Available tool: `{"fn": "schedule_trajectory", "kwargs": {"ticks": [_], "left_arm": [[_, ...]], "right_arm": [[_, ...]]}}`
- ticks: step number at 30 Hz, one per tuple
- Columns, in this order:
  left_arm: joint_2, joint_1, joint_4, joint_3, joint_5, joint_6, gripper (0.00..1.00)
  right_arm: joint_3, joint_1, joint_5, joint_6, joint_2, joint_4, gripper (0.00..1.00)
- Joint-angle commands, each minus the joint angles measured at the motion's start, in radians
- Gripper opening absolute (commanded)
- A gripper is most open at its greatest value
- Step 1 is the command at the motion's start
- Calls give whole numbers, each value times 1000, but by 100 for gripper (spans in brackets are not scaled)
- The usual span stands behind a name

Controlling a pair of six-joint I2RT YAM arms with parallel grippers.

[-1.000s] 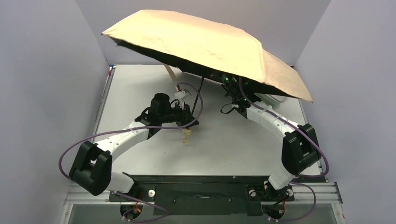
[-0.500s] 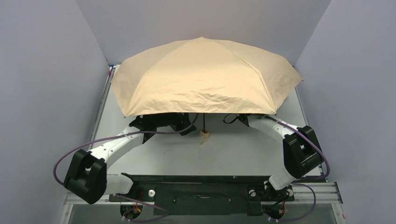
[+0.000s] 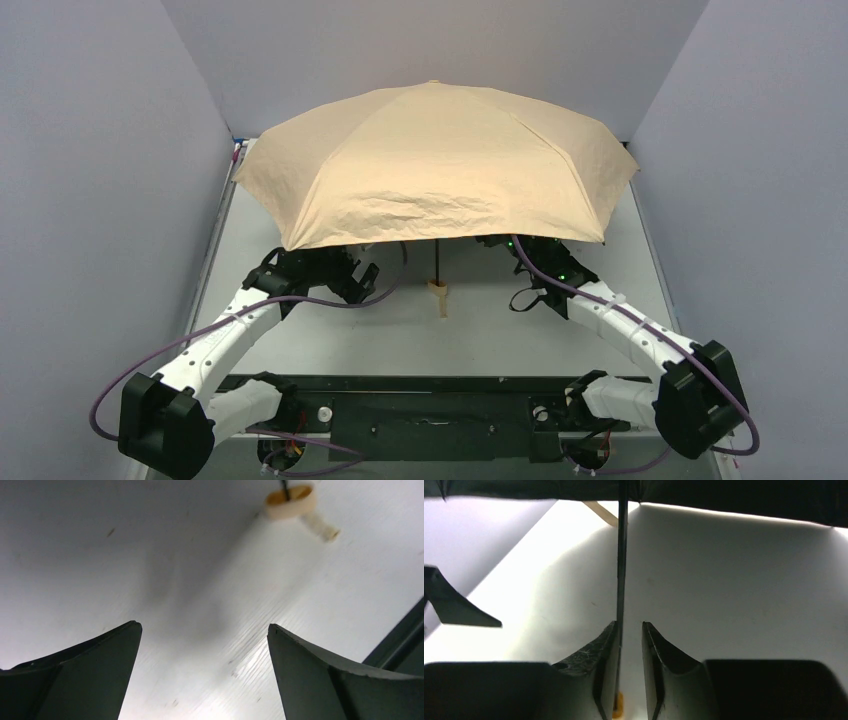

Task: Open the umbrella

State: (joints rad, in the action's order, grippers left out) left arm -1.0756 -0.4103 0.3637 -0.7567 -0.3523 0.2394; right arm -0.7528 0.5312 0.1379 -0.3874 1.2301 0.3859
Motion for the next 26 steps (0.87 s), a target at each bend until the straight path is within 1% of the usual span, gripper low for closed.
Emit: {"fn": "schedule_trajectory", "kwargs": {"ticks": [1, 2, 3, 4, 5, 6, 7, 8, 9, 11, 13, 17, 18, 22, 26], "left_arm": [[15, 17, 194, -37, 143, 211, 97], [10, 18, 234, -42, 161, 234, 97], [0, 18, 253, -45, 199, 244, 97], [-6, 21, 289, -50, 216, 262, 97], [-14, 24, 303, -52, 246, 270, 97], [-16, 30, 325, -49, 277, 283, 97], [-16, 35, 332, -45, 292, 287, 97], [-17, 43, 342, -37, 320, 292, 97], [-9, 47, 343, -27, 332, 292, 97], [8, 57, 339, -10, 371, 296, 97], [32, 61, 318, 13, 415, 294, 97], [62, 62, 251, 74, 519, 291, 97], [62, 62, 240, 83, 559, 292, 97], [60, 63, 182, 122, 643, 271, 97], [49, 69, 192, 97, 647, 214, 97]], "right_arm": [[72, 3, 18, 275, -152, -175, 24], [80, 2, 11, 310, -197, -233, 30], [98, -1, 5, 375, -221, -263, 33], [106, -2, -13, 408, -265, -316, 39], [118, -5, -21, 472, -288, -342, 42], [122, -7, -42, 536, -330, -401, 48], [125, -10, -56, 566, -348, -433, 51], [126, -11, -84, 619, -382, -491, 52], [130, -18, -103, 641, -397, -514, 54], [133, -35, -182, 693, -437, -594, 56], [132, -57, -228, 732, -469, -639, 58], [136, -106, -314, 762, -509, -667, 61], [141, -123, -320, 773, -520, -669, 61], [164, -153, -342, 809, -558, -667, 63], [181, -160, -348, 827, -590, -669, 65]]}}
